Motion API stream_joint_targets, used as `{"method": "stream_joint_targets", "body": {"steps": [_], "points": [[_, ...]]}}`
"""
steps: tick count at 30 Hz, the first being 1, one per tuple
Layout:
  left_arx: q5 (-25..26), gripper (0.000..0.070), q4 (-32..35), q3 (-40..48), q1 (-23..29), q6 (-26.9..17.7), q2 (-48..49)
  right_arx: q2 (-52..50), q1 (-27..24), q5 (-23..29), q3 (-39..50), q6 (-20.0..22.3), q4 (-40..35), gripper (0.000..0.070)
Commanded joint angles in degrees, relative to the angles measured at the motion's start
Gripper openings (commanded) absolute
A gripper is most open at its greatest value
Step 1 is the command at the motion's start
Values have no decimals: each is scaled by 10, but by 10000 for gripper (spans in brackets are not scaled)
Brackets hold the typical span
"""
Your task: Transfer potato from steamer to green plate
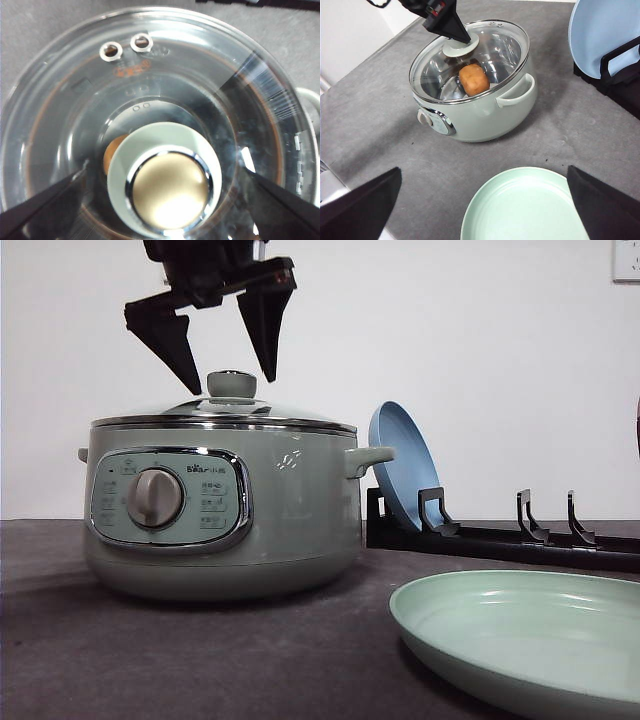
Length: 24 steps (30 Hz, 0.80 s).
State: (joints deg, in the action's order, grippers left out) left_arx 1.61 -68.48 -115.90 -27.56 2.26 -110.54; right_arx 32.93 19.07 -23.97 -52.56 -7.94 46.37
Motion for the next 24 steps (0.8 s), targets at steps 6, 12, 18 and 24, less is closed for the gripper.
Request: {"method": "stream_joint_targets", "body": {"steps": [6, 12, 18, 24], "points": [[-2, 513, 3, -18, -6, -3, -13, 3, 2, 0, -5, -6, -7, 672], [-2, 460, 1, -18, -6, -3, -13, 3, 2, 0, -5, -6, -7, 672], [-2, 430, 2, -18, -6, -5, -14, 3, 2, 0, -5, -6, -7, 672], [-2, 425, 1, -18, -6, -7, -16, 3, 2, 0, -5, -6, -6, 672]]}}
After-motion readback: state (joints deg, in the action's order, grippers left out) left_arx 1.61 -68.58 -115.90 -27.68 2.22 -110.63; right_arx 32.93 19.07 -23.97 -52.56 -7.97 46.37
